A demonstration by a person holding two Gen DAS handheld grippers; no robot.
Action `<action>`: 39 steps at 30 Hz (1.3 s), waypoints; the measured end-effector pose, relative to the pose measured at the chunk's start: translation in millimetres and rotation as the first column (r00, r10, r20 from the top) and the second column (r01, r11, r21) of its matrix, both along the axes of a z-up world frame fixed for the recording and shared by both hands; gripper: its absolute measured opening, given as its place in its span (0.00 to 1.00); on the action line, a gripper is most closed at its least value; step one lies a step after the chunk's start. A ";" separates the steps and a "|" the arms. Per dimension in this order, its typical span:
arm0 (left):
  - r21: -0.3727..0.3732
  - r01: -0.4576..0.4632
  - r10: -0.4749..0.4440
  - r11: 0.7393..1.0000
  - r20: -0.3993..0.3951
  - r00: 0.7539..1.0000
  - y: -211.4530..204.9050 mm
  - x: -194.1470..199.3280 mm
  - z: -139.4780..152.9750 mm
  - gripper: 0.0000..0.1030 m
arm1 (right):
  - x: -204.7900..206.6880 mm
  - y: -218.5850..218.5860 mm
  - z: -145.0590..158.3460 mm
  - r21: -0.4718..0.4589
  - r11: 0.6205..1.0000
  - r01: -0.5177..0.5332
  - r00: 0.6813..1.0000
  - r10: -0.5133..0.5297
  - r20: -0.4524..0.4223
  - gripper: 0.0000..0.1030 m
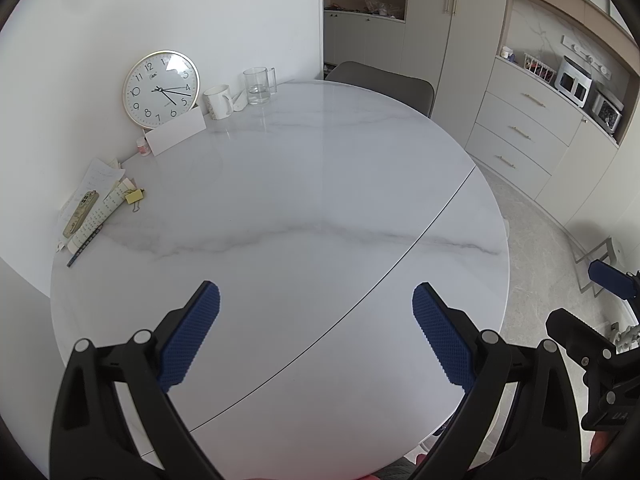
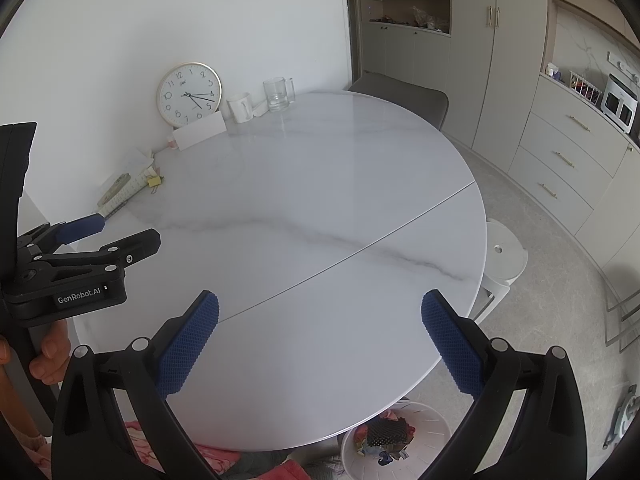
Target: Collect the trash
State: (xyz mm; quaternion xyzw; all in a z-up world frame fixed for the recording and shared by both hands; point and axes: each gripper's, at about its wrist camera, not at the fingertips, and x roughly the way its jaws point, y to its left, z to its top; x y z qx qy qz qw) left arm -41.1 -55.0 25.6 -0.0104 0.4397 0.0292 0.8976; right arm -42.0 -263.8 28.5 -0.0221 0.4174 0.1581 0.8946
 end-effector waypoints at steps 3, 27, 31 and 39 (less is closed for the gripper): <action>-0.001 0.002 -0.002 1.000 -0.002 1.000 0.0 0.2 0.2 0.90 | 0.1 0.2 0.0 -0.001 1.000 0.001 1.000 -0.001 -0.001 0.98; -0.003 -0.006 0.006 1.000 -0.003 1.000 0.1 1.9 1.4 0.90 | -2.9 4.0 -0.7 -0.007 1.000 -0.009 1.000 0.009 -0.003 0.98; -0.003 -0.002 0.002 1.000 -0.004 1.000 1.6 3.6 1.4 0.90 | -2.8 3.4 -1.6 -0.009 1.000 -0.008 1.000 0.008 -0.004 0.98; -0.001 0.000 0.000 1.000 -0.004 1.000 2.2 3.4 1.2 0.93 | -2.9 0.8 -2.2 -0.013 1.000 -0.008 1.000 0.008 -0.004 0.98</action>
